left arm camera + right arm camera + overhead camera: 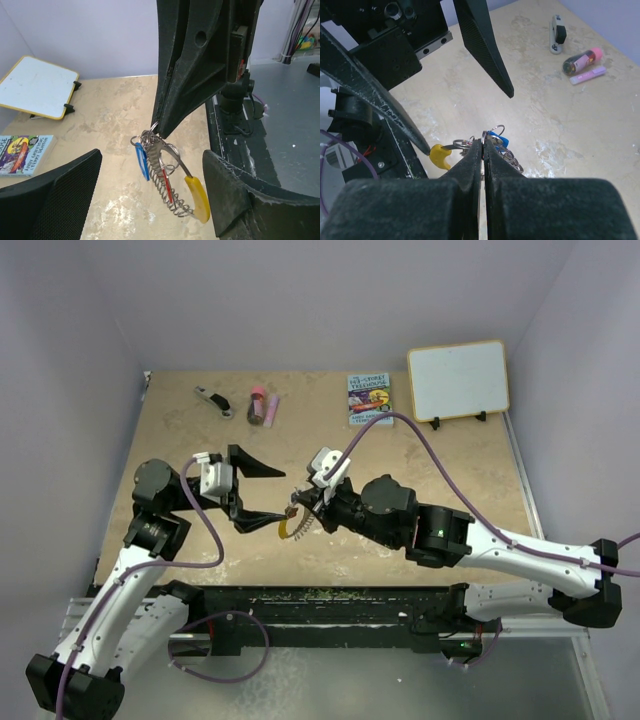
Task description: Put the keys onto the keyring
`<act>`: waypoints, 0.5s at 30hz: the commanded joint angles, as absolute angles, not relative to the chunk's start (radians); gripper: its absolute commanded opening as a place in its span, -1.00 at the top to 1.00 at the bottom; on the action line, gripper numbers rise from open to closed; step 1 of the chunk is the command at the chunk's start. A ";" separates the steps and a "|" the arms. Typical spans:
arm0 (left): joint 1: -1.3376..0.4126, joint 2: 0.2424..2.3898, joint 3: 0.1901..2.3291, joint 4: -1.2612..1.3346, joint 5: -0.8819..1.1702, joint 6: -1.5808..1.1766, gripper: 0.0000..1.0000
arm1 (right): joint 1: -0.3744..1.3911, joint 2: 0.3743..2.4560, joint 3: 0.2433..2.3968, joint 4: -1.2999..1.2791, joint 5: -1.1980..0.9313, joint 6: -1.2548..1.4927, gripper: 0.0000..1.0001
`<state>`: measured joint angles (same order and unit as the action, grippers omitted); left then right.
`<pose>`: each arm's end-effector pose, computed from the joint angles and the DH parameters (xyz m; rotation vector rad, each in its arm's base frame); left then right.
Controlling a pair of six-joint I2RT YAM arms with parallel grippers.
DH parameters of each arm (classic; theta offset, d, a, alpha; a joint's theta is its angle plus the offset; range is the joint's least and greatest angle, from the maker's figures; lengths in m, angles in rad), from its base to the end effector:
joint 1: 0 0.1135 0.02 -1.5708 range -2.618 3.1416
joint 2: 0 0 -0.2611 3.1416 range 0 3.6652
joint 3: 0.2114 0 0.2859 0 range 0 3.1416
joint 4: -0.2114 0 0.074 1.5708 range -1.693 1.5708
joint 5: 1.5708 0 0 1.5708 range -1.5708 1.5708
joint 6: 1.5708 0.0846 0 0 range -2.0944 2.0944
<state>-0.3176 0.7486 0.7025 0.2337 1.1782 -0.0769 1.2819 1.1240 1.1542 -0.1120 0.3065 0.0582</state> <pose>0.1800 -0.1415 0.3581 1.1522 1.1204 -1.1155 0.1210 0.3176 0.4047 -0.7732 1.5204 0.7618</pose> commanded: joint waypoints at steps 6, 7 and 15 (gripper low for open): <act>-0.352 0.757 0.738 0.305 1.142 -0.134 -0.85 | 1.280 1.120 1.180 0.038 0.334 0.062 1.00; -0.357 0.759 0.732 0.304 1.138 -0.123 -0.85 | 1.279 1.124 1.184 0.038 0.329 0.065 1.00; -0.379 0.770 0.710 0.337 1.134 -0.072 -0.84 | 1.282 1.141 1.200 0.038 0.316 0.080 1.00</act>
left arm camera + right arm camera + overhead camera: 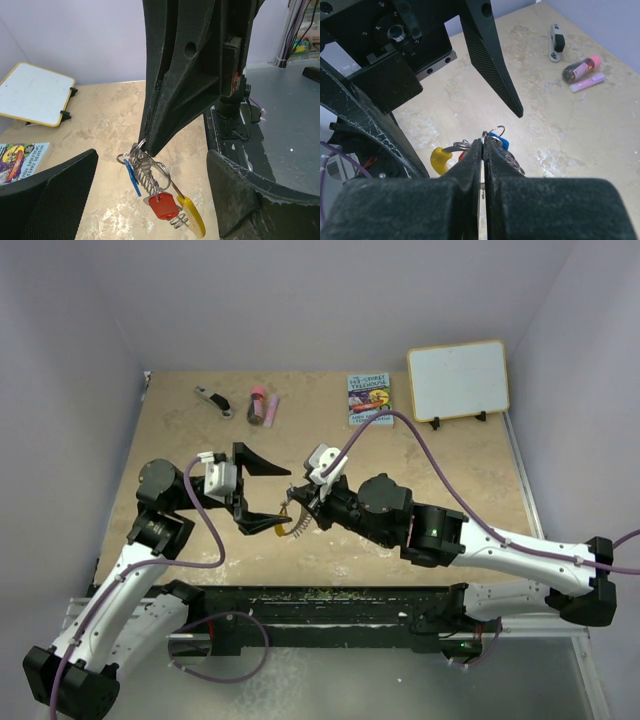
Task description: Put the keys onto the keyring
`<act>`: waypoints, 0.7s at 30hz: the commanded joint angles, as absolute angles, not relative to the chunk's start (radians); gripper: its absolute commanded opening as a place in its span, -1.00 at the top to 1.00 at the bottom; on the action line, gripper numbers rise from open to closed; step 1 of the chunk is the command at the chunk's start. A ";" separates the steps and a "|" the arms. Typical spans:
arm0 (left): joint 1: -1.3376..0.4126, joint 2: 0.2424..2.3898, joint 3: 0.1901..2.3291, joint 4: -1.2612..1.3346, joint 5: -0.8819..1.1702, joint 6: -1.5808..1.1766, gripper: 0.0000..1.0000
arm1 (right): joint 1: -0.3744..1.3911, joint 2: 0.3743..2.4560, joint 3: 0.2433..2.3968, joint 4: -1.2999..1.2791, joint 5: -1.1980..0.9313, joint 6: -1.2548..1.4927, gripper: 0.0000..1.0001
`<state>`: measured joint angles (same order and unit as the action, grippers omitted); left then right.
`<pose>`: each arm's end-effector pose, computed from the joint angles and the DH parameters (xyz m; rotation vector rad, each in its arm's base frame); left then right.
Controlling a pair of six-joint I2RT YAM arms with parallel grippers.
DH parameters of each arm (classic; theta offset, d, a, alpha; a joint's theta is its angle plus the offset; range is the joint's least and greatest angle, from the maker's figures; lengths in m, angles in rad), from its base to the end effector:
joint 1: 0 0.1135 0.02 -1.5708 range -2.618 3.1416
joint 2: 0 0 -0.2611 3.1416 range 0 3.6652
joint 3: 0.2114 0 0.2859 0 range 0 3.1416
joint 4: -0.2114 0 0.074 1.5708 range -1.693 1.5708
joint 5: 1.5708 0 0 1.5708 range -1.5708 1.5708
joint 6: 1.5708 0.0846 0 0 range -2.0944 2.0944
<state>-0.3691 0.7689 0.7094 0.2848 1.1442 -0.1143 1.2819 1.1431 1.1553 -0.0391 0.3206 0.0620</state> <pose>0.1785 -0.1516 0.3627 1.1480 1.0991 -1.1442 0.1238 0.3228 0.4103 -0.7248 1.4858 0.7830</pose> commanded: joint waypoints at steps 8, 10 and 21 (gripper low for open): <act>-0.390 0.770 0.692 0.342 1.171 -0.052 -0.61 | 1.281 1.131 1.190 0.066 0.320 0.087 1.00; -0.391 0.771 0.686 0.341 1.183 -0.050 -0.54 | 1.281 1.127 1.187 0.077 0.322 0.090 1.00; -0.397 0.775 0.679 0.324 1.188 -0.019 -0.31 | 1.281 1.113 1.171 0.103 0.348 0.104 1.00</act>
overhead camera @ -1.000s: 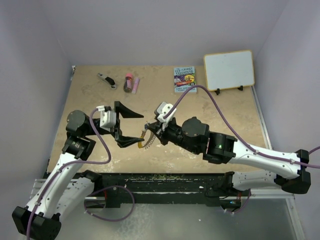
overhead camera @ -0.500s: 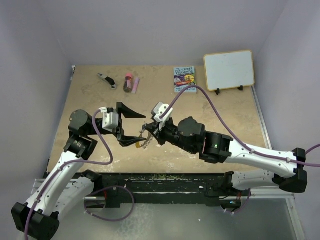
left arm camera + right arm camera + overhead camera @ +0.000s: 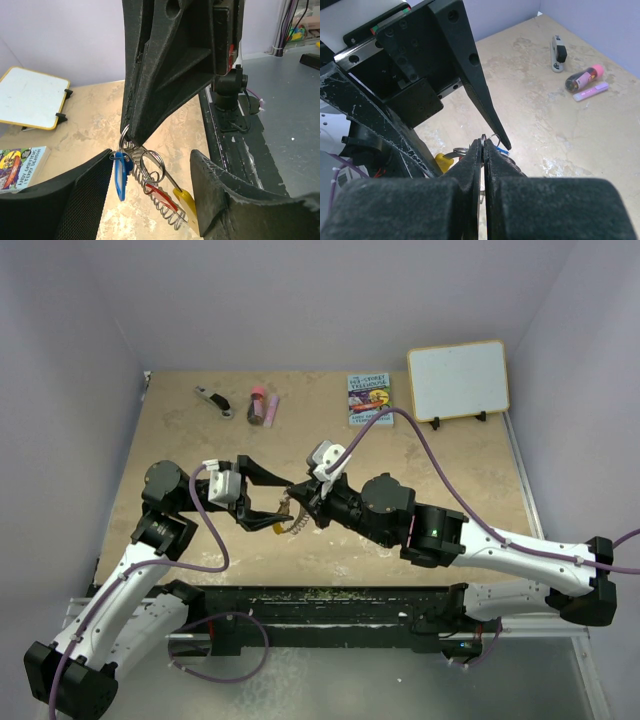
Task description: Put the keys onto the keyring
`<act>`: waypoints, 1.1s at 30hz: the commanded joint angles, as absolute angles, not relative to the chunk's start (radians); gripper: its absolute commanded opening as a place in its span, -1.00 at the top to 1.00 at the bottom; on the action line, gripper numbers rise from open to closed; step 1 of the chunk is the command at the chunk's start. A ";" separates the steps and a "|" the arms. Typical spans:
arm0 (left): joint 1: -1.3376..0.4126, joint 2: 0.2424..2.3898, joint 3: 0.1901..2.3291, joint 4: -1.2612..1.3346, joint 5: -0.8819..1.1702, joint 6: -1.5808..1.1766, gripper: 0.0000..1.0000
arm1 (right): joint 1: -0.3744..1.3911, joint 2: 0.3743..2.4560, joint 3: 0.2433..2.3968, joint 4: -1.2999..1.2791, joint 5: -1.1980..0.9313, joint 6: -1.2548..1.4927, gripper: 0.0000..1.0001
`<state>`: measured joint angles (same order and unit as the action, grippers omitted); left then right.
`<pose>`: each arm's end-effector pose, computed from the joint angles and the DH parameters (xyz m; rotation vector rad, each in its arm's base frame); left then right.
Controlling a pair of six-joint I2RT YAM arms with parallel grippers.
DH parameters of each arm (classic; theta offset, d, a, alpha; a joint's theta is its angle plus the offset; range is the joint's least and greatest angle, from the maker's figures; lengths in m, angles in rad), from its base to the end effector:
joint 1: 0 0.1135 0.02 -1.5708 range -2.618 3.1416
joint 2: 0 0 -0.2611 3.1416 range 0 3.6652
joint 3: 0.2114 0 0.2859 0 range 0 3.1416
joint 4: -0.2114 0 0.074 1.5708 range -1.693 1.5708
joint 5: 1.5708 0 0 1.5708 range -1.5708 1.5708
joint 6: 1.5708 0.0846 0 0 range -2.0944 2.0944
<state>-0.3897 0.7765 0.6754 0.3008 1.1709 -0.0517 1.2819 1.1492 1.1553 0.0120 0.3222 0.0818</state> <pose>0.1764 -0.1567 0.3492 1.2066 1.0596 -1.1409 0.1244 0.3245 0.4162 -0.6815 1.4625 0.8207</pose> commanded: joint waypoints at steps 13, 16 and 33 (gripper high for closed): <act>-0.399 0.777 0.689 0.374 1.168 -0.038 -0.01 | 1.281 1.106 1.154 0.135 0.376 0.126 1.00; -0.399 0.776 0.690 0.386 1.166 -0.048 0.07 | 1.281 1.108 1.148 0.144 0.378 0.129 1.00; -0.399 0.777 0.697 0.428 1.137 -0.081 0.94 | 1.281 1.087 1.116 0.182 0.404 0.144 1.00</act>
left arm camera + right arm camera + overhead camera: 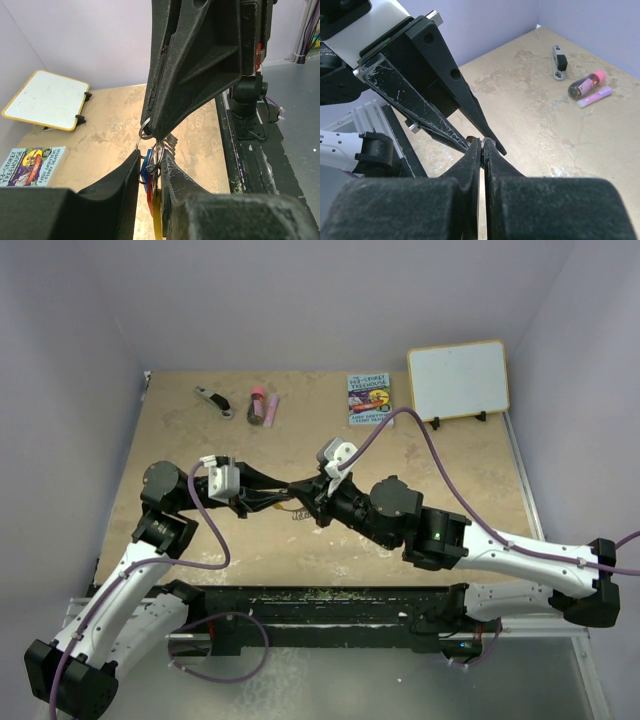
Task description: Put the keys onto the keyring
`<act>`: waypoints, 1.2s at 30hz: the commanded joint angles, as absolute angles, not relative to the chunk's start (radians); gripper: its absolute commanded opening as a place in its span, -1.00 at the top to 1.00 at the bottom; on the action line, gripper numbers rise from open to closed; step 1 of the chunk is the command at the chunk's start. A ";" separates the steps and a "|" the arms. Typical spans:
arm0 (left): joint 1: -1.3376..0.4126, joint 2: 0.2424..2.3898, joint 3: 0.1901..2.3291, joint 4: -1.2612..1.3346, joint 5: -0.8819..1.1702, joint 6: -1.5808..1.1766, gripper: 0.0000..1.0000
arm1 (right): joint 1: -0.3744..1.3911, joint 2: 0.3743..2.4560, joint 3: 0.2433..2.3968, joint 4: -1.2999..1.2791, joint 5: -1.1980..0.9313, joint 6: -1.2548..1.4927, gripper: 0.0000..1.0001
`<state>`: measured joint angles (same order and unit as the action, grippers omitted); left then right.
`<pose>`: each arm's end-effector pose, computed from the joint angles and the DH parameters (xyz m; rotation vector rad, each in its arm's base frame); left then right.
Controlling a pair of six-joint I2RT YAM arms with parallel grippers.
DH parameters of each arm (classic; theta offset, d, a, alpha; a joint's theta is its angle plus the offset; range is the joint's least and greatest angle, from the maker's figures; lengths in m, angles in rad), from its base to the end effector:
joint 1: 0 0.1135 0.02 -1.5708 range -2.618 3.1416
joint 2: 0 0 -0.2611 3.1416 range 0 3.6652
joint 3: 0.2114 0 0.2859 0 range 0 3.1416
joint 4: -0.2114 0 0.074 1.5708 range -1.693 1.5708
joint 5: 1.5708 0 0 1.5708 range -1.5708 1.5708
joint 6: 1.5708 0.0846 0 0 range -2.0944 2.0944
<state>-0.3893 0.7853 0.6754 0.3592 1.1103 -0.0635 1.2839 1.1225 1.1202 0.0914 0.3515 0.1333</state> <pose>0.1821 -0.1566 0.3546 1.1570 1.0446 -1.0883 0.1240 0.3172 0.4218 -0.5804 1.4385 0.8781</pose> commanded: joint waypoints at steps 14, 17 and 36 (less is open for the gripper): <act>-0.402 0.771 0.708 0.433 1.125 -0.088 0.94 | 1.281 1.114 1.104 0.230 0.473 0.180 1.00; -0.402 0.768 0.713 0.432 1.111 -0.085 0.94 | 1.282 1.125 1.113 0.222 0.477 0.188 1.00; -0.402 0.758 0.730 0.424 1.098 -0.094 0.94 | 1.281 1.124 1.112 0.232 0.569 0.208 0.86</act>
